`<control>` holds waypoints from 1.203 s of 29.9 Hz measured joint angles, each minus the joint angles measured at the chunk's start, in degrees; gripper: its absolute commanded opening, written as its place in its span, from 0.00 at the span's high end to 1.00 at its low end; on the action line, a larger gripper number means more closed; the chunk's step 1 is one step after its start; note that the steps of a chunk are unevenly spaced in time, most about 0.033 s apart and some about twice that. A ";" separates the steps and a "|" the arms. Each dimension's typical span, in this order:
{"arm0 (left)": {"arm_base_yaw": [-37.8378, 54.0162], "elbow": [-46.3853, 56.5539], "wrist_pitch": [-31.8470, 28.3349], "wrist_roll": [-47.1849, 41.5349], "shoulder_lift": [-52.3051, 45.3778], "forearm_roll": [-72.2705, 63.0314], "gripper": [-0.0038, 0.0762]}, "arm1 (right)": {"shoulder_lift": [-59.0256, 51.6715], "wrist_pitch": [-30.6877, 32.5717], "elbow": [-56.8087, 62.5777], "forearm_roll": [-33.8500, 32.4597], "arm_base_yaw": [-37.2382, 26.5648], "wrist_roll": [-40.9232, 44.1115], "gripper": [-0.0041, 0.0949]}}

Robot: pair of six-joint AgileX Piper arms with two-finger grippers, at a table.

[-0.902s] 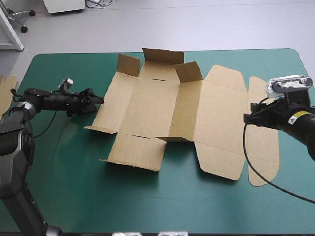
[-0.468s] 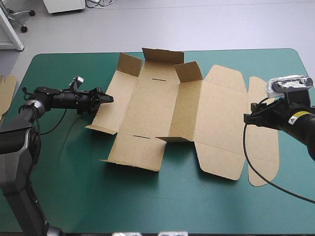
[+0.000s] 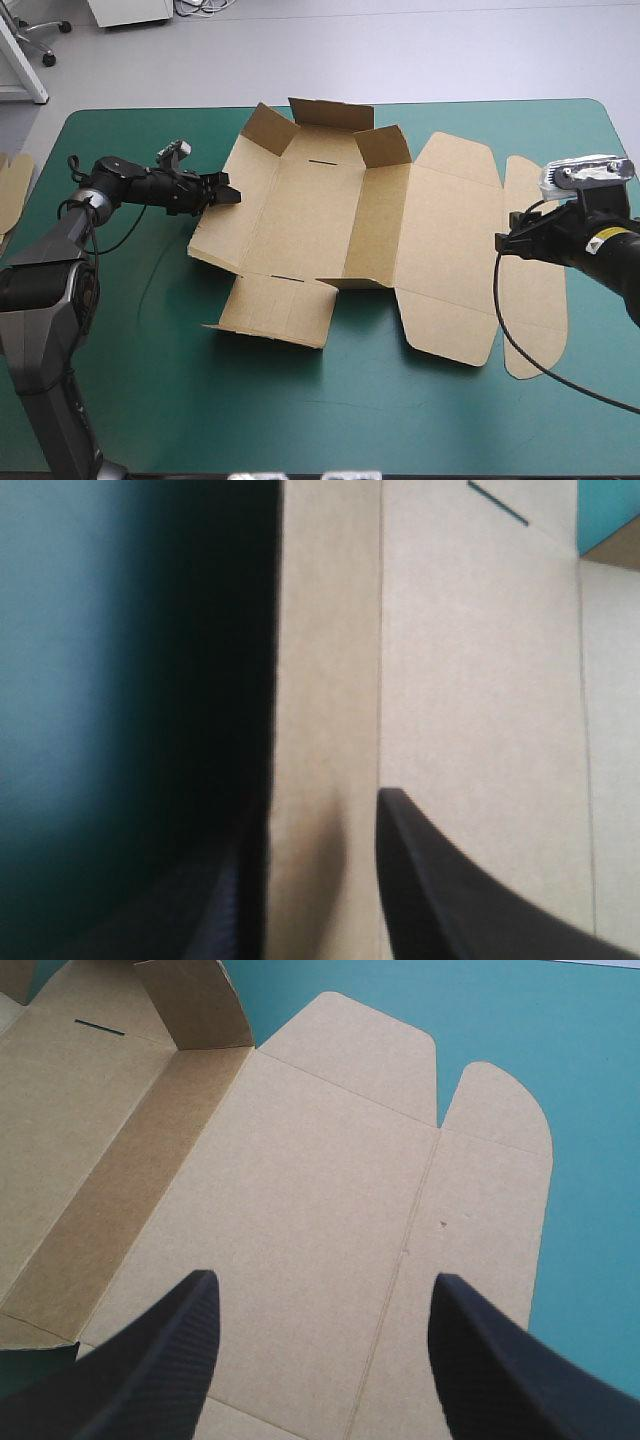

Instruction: Fold the box

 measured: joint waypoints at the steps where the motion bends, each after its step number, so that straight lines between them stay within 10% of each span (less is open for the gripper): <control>1: 0.00 -0.07 0.00 -0.33 0.00 1.11 0.77 | 0.00 0.00 0.00 0.00 0.00 0.00 0.38; 9: -0.36 -0.45 0.74 -0.10 0.05 1.78 0.97 | 0.00 0.00 0.00 0.00 0.00 0.00 0.38; 36: -3.46 -26.81 15.76 10.79 4.26 20.29 0.96 | 0.00 0.00 0.00 0.00 0.00 0.00 0.39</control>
